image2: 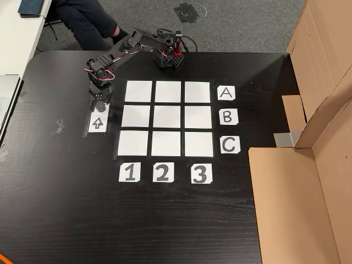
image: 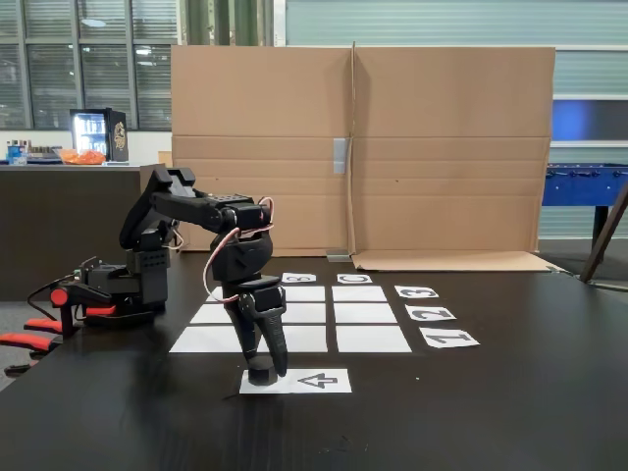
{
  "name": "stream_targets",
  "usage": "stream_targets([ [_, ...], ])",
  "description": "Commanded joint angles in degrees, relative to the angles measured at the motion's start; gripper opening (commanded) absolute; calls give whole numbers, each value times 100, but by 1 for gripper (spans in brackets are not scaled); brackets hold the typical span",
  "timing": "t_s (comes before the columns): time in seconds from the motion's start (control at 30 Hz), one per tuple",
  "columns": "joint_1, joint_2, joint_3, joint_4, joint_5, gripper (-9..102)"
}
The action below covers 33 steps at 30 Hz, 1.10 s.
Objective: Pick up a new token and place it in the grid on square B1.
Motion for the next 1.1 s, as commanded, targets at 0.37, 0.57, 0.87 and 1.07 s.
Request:
stream_targets([
  [0.37,-35,-97,-396,-53,18,29],
  [0.57,-35,-114,-422,-53,18,26],
  [0.87,-26,-158,-483,-53,44,22],
  [1.07,-18,-158,-510,-53,97,20],
])
